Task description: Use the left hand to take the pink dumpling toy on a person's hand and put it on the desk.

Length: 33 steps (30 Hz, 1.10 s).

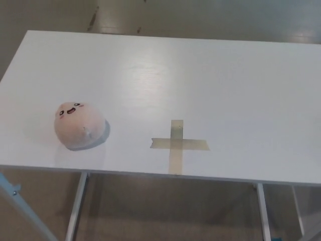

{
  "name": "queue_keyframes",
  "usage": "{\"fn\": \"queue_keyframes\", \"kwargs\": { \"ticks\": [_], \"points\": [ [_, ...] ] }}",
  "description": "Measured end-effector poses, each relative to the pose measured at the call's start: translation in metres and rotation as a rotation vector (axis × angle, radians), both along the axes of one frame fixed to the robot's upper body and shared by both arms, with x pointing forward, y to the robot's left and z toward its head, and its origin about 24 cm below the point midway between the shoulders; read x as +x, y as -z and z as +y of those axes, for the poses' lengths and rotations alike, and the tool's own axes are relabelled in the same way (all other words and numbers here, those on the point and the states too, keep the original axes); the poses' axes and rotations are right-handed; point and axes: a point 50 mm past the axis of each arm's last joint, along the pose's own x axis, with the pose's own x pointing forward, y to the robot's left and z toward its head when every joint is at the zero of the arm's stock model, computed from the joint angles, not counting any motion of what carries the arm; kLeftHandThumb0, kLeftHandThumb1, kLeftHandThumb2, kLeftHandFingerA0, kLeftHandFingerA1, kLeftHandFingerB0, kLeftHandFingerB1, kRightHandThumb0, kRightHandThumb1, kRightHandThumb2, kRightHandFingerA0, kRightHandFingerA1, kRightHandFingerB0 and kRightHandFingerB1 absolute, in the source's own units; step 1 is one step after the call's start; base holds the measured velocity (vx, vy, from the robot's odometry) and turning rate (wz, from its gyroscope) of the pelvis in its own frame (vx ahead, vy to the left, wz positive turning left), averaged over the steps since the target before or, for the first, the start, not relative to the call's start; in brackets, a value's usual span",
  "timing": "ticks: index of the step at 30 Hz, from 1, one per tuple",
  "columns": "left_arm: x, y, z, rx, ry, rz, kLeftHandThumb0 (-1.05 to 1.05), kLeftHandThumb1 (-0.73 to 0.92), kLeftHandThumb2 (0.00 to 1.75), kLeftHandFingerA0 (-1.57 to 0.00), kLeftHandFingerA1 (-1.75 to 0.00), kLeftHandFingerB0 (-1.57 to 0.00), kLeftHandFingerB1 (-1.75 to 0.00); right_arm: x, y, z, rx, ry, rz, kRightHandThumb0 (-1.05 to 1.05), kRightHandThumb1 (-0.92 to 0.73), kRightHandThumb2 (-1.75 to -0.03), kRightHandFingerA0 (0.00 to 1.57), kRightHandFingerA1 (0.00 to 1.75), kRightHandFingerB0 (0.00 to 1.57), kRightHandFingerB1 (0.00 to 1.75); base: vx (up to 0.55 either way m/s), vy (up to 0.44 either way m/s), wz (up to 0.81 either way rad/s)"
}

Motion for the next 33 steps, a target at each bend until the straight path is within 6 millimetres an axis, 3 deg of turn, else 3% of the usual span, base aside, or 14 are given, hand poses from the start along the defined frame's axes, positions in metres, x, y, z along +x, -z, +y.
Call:
{"fn": "queue_keyframes", "kwargs": {
  "ticks": [1,6,7,8,9,11,12,17,18,21,22,33],
  "points": [
    [-0.005,0.017,0.002,-0.004,-0.006,0.062,-0.42,0.56,0.57,-0.83,-0.55,-0.76,-0.5,-0.003,0.001,0.0,-0.002,-0.003,0.01,-0.28,-0.71,-0.61,0.68,0.46,0.58,0.43,0.0,0.0,0.0],
    [-0.011,0.054,0.007,-0.012,-0.045,0.182,-0.52,0.54,0.62,-0.73,-0.5,-0.64,-0.46,-0.01,0.004,0.0,-0.003,-0.004,0.028,-0.27,-0.72,-0.61,0.68,0.46,0.58,0.43,0.0,0.0,0.0],
    [-0.011,0.061,0.007,-0.012,-0.056,0.204,-0.52,0.64,0.6,-0.61,-0.42,-0.52,-0.38,-0.011,0.004,0.0,-0.003,-0.004,0.03,-0.27,-0.72,-0.61,0.68,0.46,0.59,0.43,0.0,0.0,0.0],
    [-0.011,0.068,0.008,-0.01,-0.068,0.225,-0.62,0.64,0.64,-0.53,-0.41,-0.42,-0.37,-0.012,0.004,0.0,-0.003,-0.004,0.032,-0.27,-0.72,-0.61,0.68,0.45,0.59,0.43,0.0,0.0,0.0],
    [-0.01,0.071,0.008,-0.008,-0.072,0.234,-0.68,0.69,1.05,-0.35,-0.52,-0.17,-0.42,-0.012,0.004,0.0,-0.003,-0.004,0.032,-0.27,-0.72,-0.61,0.68,0.45,0.59,0.43,0.0,0.0,0.0],
    [-0.003,0.088,0.008,0.006,-0.084,0.286,-0.68,0.69,1.05,-0.35,-0.52,-0.17,-0.42,-0.013,0.005,0.0,-0.002,-0.003,0.036,-0.27,-0.72,-0.61,0.68,0.45,0.59,0.43,0.0,0.0,0.0],
    [-0.001,0.092,0.008,0.009,-0.084,0.299,-0.78,0.92,0.7,-0.31,-0.32,-0.25,-0.3,-0.014,0.005,0.0,-0.002,-0.003,0.037,-0.27,-0.72,-0.61,0.68,0.45,0.59,0.43,0.0,0.0,0.0],
    [0.016,0.114,0.006,0.026,-0.082,0.385,-0.79,0.92,0.71,-0.26,-0.31,-0.14,-0.27,-0.016,0.006,0.0,-0.002,-0.002,0.042,-0.27,-0.72,-0.61,0.67,0.45,0.6,0.43,0.0,0.0,0.0],
    [0.023,0.123,0.005,0.037,-0.084,0.425,-0.79,0.78,0.97,-0.21,-0.41,-0.14,-0.38,-0.017,0.006,0.0,-0.003,-0.003,0.045,-0.26,-0.72,-0.61,0.66,0.45,0.59,0.43,0.0,0.0,0.0],
    [0.031,0.133,0.005,0.045,-0.1,0.476,-0.78,0.78,0.97,-0.21,-0.41,-0.15,-0.38,-0.018,0.006,0.0,-0.004,-0.004,0.047,-0.26,-0.72,-0.61,0.65,0.44,0.58,0.43,0.0,0.0,0.0],
    [0.033,0.137,0.005,0.052,-0.106,0.498,-0.76,0.91,0.71,-0.3,-0.32,-0.18,-0.28,-0.018,0.007,0.0,-0.004,-0.004,0.048,-0.26,-0.72,-0.61,0.65,0.44,0.58,0.43,0.0,0.0,0.0],
    [0.019,0.171,0.009,0.152,-0.216,0.734,-0.71,0.92,0.68,-0.37,-0.33,-0.23,-0.28,-0.02,0.007,-0.001,-0.007,-0.005,0.041,-0.27,-0.72,-0.62,0.62,0.44,0.57,0.43,0.0,0.0,0.0]
  ]
}}
